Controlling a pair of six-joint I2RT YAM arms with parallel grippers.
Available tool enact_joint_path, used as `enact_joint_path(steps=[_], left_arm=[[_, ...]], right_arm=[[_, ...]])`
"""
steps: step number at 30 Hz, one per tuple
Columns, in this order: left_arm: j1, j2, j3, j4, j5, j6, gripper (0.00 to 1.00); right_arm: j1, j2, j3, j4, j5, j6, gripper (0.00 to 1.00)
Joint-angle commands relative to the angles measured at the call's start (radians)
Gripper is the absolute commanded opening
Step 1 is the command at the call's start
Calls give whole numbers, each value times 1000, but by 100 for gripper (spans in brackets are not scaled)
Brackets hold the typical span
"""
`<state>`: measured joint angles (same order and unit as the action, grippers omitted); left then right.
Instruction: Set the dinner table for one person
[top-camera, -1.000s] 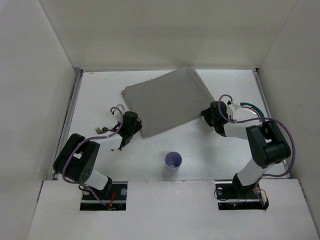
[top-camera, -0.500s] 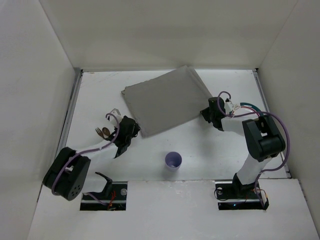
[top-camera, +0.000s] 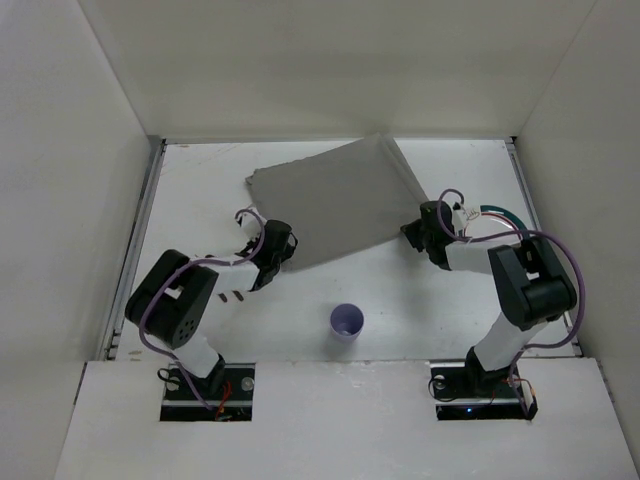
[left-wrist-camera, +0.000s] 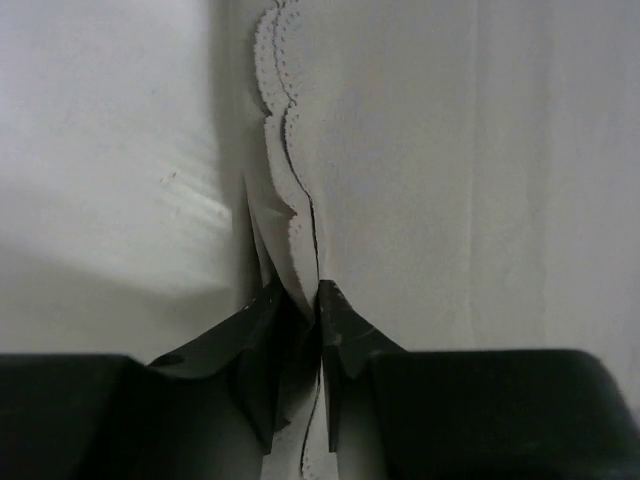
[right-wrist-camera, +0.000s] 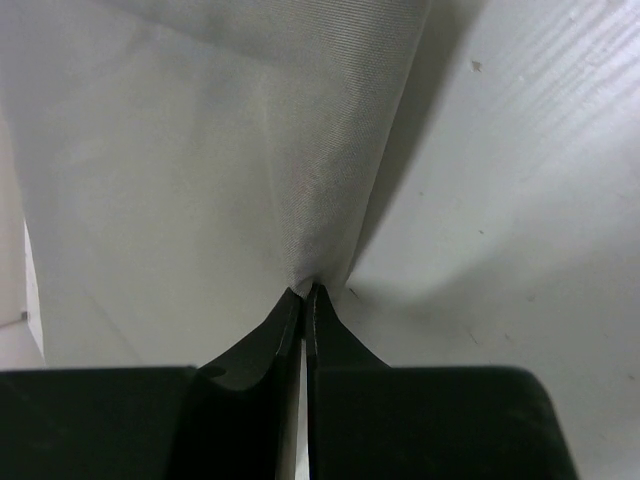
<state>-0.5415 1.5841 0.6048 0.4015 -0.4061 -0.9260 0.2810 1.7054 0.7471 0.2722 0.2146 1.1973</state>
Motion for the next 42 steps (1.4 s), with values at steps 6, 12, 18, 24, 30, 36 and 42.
enact_joint_path(steps=[6, 12, 18, 24, 30, 36, 42], left_arm=[[96, 88, 133, 43, 19, 65, 10], [163, 177, 220, 22, 62, 102, 10], [194, 152, 205, 11, 59, 104, 10], [196, 96, 121, 10, 47, 81, 9], [190, 41, 52, 8, 30, 58, 9], [196, -1, 36, 0, 15, 87, 14], [206, -19, 49, -18, 10, 111, 21]], right_arm=[[54, -90, -132, 73, -44, -2, 2], [112, -119, -209, 107, -47, -10, 3], [145, -127, -258, 127, -53, -11, 3], [148, -148, -285, 139, -67, -27, 3], [152, -173, -298, 139, -69, -35, 4], [169, -210, -308, 125, -60, -38, 7], [185, -262, -330, 122, -57, -24, 18]])
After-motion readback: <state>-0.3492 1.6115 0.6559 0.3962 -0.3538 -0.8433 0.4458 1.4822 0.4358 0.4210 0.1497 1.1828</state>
